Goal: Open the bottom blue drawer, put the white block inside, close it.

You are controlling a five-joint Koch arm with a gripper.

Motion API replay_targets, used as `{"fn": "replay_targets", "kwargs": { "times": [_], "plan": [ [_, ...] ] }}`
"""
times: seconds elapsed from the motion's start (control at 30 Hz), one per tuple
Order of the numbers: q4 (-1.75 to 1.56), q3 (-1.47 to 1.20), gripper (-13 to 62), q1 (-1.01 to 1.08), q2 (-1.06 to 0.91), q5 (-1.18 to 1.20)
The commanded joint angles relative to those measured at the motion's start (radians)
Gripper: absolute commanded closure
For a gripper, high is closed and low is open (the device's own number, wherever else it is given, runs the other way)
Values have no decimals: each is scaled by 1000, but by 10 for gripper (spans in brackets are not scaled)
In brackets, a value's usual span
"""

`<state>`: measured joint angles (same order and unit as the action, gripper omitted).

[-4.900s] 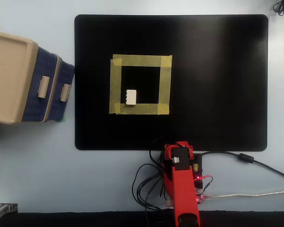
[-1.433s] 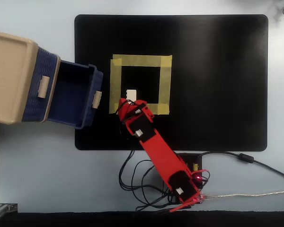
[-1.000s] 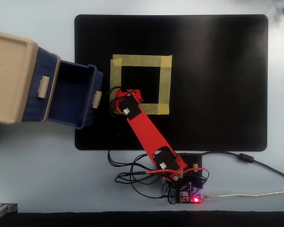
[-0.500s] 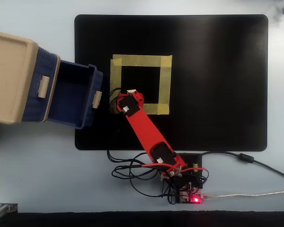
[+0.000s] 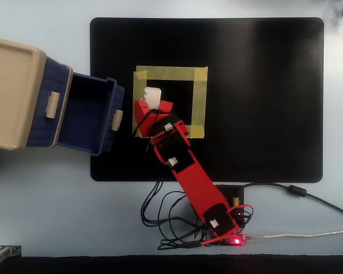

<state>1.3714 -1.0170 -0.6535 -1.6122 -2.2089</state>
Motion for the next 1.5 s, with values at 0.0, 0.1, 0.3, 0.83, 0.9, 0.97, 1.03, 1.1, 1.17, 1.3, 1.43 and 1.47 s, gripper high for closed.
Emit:
{"fn": "replay_targets", "kwargs": {
  "times": [0.0,0.1,0.3,0.83,0.9,0.97,1.03,1.1,1.17,1.3,1.43,1.47],
  "plan": [
    [35,161,574,-147,48,-272],
    [34,480,573,-379,304,-534],
    [58,735,569,-408,588,-557],
    [181,732,156,-383,469,-554],
    [295,727,156,-359,382,-546],
    [472,710,157,-331,339,-499],
    [623,660,157,-293,341,-353],
    [635,538,157,-229,341,-199],
    [597,408,157,-189,353,-163],
    [433,308,155,-184,482,-173],
    [230,417,153,-236,545,-282],
    [186,456,152,-272,558,-325]
  ]
}}
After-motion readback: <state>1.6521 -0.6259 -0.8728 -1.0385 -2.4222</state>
